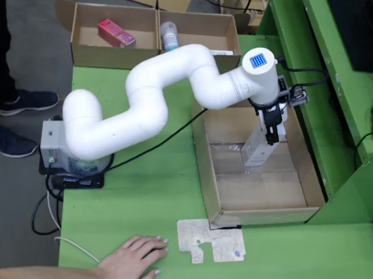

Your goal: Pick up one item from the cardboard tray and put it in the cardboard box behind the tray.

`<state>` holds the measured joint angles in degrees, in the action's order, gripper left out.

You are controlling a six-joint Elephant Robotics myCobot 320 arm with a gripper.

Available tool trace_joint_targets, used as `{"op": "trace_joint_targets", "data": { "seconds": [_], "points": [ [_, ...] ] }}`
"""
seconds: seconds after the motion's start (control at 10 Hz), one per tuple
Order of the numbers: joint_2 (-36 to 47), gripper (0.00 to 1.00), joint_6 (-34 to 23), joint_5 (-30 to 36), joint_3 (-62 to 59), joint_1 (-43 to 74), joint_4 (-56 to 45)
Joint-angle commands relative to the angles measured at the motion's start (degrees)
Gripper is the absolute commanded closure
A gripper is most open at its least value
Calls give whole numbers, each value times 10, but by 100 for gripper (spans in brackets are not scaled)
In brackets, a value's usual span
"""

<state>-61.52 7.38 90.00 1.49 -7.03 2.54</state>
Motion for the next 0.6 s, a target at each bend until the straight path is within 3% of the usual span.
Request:
{"op": "trace_joint_targets", "data": {
  "seconds": [0.0,0.2,0.5],
  "points": [
    [-67,100,-20,17,-285,7,-210],
    [-93,100,-15,10,-384,9,-260],
    [-79,100,-7,-1,-384,9,-265]
  ]
}}
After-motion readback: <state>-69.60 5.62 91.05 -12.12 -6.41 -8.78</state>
